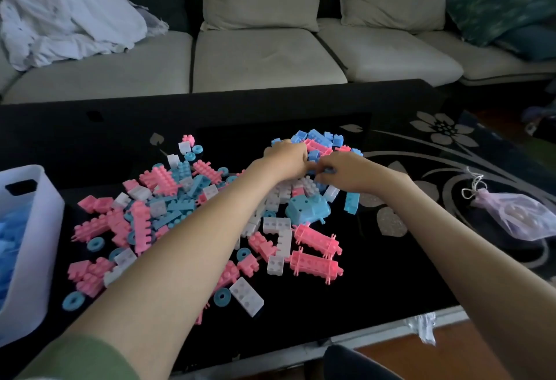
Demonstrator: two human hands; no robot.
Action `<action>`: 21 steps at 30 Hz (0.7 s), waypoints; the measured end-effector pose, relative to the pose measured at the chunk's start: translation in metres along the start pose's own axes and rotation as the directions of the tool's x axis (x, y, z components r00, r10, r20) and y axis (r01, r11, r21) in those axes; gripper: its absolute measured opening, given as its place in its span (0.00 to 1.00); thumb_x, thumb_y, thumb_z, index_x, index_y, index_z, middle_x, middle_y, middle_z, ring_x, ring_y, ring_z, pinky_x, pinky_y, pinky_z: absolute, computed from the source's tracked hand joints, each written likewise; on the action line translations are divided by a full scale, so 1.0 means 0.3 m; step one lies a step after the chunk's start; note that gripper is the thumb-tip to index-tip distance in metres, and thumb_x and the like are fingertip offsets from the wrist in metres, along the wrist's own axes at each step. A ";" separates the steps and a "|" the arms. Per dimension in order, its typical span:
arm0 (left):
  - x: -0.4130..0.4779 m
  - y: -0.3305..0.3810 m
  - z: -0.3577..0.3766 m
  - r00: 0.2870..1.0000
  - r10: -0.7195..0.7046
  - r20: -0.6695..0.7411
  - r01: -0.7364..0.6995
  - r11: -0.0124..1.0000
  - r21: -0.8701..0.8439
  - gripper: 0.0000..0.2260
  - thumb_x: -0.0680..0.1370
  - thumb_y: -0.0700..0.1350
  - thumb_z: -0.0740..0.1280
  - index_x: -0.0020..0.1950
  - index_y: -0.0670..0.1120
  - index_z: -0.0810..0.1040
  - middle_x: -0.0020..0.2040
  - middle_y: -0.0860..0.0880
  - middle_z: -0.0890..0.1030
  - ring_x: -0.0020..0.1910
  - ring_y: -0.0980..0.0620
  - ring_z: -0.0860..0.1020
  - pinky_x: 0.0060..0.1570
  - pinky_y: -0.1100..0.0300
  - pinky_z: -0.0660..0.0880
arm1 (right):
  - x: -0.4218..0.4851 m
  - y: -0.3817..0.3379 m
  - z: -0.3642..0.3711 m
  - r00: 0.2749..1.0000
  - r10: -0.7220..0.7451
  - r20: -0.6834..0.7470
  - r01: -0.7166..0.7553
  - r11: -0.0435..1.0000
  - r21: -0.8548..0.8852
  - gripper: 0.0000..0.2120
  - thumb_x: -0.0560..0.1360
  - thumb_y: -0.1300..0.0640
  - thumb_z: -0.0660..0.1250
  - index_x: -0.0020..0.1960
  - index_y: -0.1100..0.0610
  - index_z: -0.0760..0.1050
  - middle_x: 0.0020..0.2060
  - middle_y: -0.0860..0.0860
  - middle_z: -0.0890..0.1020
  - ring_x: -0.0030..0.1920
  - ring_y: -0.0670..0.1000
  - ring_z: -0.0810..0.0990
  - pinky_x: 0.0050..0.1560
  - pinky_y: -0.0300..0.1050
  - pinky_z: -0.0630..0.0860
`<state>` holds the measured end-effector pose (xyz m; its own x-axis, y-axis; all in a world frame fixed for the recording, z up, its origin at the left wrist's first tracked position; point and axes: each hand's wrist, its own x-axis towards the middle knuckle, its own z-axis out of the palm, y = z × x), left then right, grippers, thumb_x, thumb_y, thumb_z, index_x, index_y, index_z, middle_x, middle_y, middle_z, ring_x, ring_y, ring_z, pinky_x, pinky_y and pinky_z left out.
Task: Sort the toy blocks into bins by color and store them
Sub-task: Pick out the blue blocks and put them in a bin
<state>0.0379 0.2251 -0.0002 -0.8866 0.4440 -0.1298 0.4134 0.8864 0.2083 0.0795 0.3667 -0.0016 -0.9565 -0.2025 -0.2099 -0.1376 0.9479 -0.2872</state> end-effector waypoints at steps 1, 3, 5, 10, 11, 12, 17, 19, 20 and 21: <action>0.004 0.002 -0.001 1.000 0.000 -0.009 0.000 1.000 0.018 0.15 0.79 0.57 0.59 0.52 0.46 0.75 0.49 0.47 0.74 0.47 0.49 0.73 0.44 0.56 0.67 | -0.004 0.001 0.001 1.000 -0.001 -0.005 0.001 1.000 0.004 0.03 0.78 0.53 0.61 0.48 0.51 0.72 0.42 0.49 0.75 0.43 0.49 0.74 0.45 0.44 0.70; 0.003 0.004 -0.002 1.000 0.010 -0.025 -0.010 1.000 0.020 0.15 0.80 0.56 0.58 0.52 0.46 0.76 0.49 0.47 0.74 0.47 0.49 0.73 0.45 0.56 0.66 | -0.014 0.004 0.004 1.000 -0.011 -0.023 0.012 0.999 0.032 0.03 0.77 0.55 0.61 0.47 0.49 0.72 0.45 0.49 0.76 0.44 0.50 0.75 0.43 0.43 0.71; -0.003 0.000 -0.001 0.998 0.024 -0.059 -0.025 1.000 -0.011 0.12 0.80 0.53 0.58 0.55 0.47 0.76 0.50 0.48 0.74 0.50 0.48 0.73 0.48 0.55 0.65 | -0.026 0.001 0.003 1.000 -0.016 -0.027 0.017 0.998 0.063 0.04 0.76 0.56 0.62 0.48 0.47 0.73 0.46 0.48 0.76 0.45 0.49 0.76 0.41 0.40 0.71; -0.023 -0.025 0.006 0.993 0.060 -0.099 -0.064 0.997 -0.037 0.11 0.78 0.41 0.56 0.56 0.51 0.75 0.52 0.48 0.71 0.55 0.46 0.70 0.48 0.54 0.61 | -0.041 -0.028 -0.005 0.999 -0.031 0.006 0.031 0.996 0.081 0.13 0.74 0.56 0.64 0.58 0.47 0.74 0.52 0.46 0.76 0.51 0.48 0.76 0.47 0.40 0.72; -0.027 -0.031 0.008 0.992 0.066 -0.108 -0.070 0.997 -0.029 0.11 0.78 0.42 0.56 0.56 0.51 0.75 0.53 0.47 0.71 0.56 0.45 0.69 0.49 0.53 0.61 | -0.045 -0.034 -0.008 0.999 -0.035 0.004 0.034 0.995 0.091 0.14 0.74 0.56 0.64 0.59 0.47 0.74 0.52 0.45 0.76 0.51 0.48 0.75 0.48 0.40 0.72; -0.031 -0.036 0.013 0.991 0.072 -0.113 -0.075 0.997 -0.028 0.11 0.78 0.44 0.56 0.56 0.51 0.74 0.55 0.46 0.71 0.57 0.44 0.69 0.50 0.53 0.61 | -0.049 -0.038 -0.011 0.999 -0.036 0.005 0.035 0.995 0.094 0.15 0.74 0.56 0.65 0.60 0.47 0.74 0.52 0.45 0.75 0.50 0.47 0.75 0.46 0.39 0.71; -0.036 -0.033 0.032 0.987 0.087 -0.132 -0.090 0.996 -0.012 0.07 0.78 0.49 0.61 0.54 0.51 0.76 0.58 0.46 0.71 0.60 0.45 0.68 0.53 0.53 0.62 | -0.058 -0.057 -0.008 1.000 -0.030 0.008 0.031 0.999 -0.033 0.11 0.73 0.55 0.67 0.54 0.50 0.74 0.46 0.46 0.74 0.44 0.46 0.72 0.39 0.38 0.67; -0.040 -0.033 0.025 0.980 0.108 -0.165 -0.109 0.994 0.002 0.07 0.79 0.49 0.60 0.53 0.49 0.75 0.56 0.46 0.72 0.58 0.46 0.69 0.52 0.53 0.63 | -0.057 -0.067 0.000 1.000 -0.021 -0.005 0.021 0.996 -0.084 0.08 0.74 0.55 0.66 0.53 0.51 0.75 0.48 0.46 0.73 0.49 0.48 0.72 0.45 0.40 0.68; -0.046 -0.039 0.015 0.977 0.113 -0.183 -0.116 0.993 -0.002 0.08 0.79 0.50 0.60 0.51 0.48 0.75 0.55 0.46 0.72 0.56 0.46 0.69 0.51 0.53 0.63 | -0.058 -0.071 0.001 1.000 -0.013 -0.014 0.012 0.995 -0.102 0.08 0.75 0.56 0.65 0.53 0.52 0.75 0.48 0.46 0.72 0.50 0.48 0.72 0.47 0.41 0.69; -0.055 -0.050 -0.002 0.972 0.109 -0.207 -0.114 0.993 -0.011 0.08 0.79 0.50 0.60 0.50 0.47 0.74 0.54 0.46 0.73 0.54 0.47 0.69 0.51 0.53 0.63 | -0.062 -0.076 -0.004 0.999 -0.005 -0.035 0.001 0.993 -0.119 0.08 0.75 0.56 0.64 0.54 0.52 0.75 0.48 0.46 0.71 0.50 0.48 0.72 0.48 0.43 0.70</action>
<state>0.0461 0.2043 -0.0007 -0.8596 0.5016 0.0971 0.5096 0.8284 0.2325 0.1001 0.3491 0.0101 -0.9642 -0.1988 -0.1754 -0.1683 0.9702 -0.1740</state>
